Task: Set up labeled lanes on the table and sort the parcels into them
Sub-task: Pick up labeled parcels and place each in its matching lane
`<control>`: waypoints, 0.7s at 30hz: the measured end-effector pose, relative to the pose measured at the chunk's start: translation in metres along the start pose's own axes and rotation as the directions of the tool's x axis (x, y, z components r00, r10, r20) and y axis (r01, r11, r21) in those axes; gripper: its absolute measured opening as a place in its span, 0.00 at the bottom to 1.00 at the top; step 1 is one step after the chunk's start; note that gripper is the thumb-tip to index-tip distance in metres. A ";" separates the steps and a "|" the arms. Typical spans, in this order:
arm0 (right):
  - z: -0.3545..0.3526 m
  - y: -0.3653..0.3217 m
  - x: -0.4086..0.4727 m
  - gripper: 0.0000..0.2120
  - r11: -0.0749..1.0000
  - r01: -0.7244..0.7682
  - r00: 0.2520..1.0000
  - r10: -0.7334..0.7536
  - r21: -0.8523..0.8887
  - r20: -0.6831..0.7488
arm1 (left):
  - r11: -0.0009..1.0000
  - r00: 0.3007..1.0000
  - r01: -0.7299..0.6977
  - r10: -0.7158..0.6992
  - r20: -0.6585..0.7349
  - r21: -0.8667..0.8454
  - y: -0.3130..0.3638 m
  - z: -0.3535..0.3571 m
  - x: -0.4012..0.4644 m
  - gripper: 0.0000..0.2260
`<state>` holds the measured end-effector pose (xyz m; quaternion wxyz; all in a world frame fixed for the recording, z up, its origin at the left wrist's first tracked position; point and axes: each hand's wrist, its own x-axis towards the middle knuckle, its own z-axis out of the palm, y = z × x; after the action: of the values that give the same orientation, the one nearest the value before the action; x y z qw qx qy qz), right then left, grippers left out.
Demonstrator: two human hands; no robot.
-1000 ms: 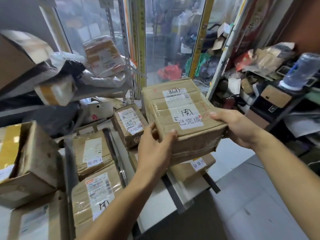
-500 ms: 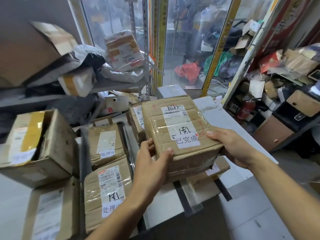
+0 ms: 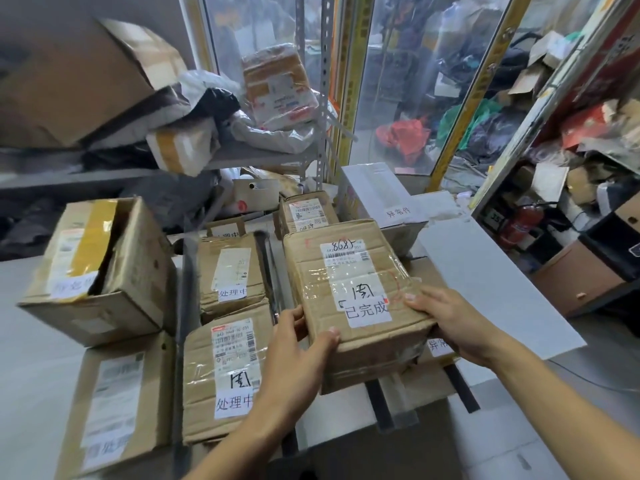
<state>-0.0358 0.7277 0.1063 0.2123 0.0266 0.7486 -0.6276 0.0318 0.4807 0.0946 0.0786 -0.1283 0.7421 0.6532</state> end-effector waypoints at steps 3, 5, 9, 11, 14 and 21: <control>0.002 0.012 0.010 0.12 1.000 -0.021 1.000 0.021 0.010 -0.019 | 0.999 0.999 0.050 -0.050 0.003 -0.012 -0.007 0.003 0.008 0.18; 0.004 0.018 0.015 0.12 1.000 -0.025 0.999 0.025 0.018 -0.032 | 0.998 0.998 0.069 -0.069 0.001 0.001 -0.012 0.005 0.013 0.19; 0.005 0.028 0.025 0.16 0.999 -0.028 0.999 0.028 -0.024 -0.021 | 0.995 0.996 0.094 -0.094 -0.006 0.024 -0.020 0.007 0.022 0.19; 0.004 0.030 0.029 0.18 0.999 -0.015 1.000 0.015 -0.037 -0.014 | 0.995 0.995 0.096 -0.096 -0.020 0.026 -0.022 0.008 0.025 0.19; 0.003 0.033 0.033 0.17 0.998 0.010 1.000 -0.009 -0.054 0.012 | 0.996 0.996 0.089 -0.088 -0.029 0.026 -0.023 0.006 0.026 0.20; 0.009 0.043 0.039 0.23 0.995 0.055 0.996 -0.049 -0.084 0.076 | 0.994 0.993 0.102 -0.099 -0.070 0.049 -0.025 -0.005 0.028 0.28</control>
<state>-0.0552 0.7190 0.0519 0.2242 -0.0251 0.7670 -0.6006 0.0124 0.4708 0.0630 0.0899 -0.1852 0.7539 0.6239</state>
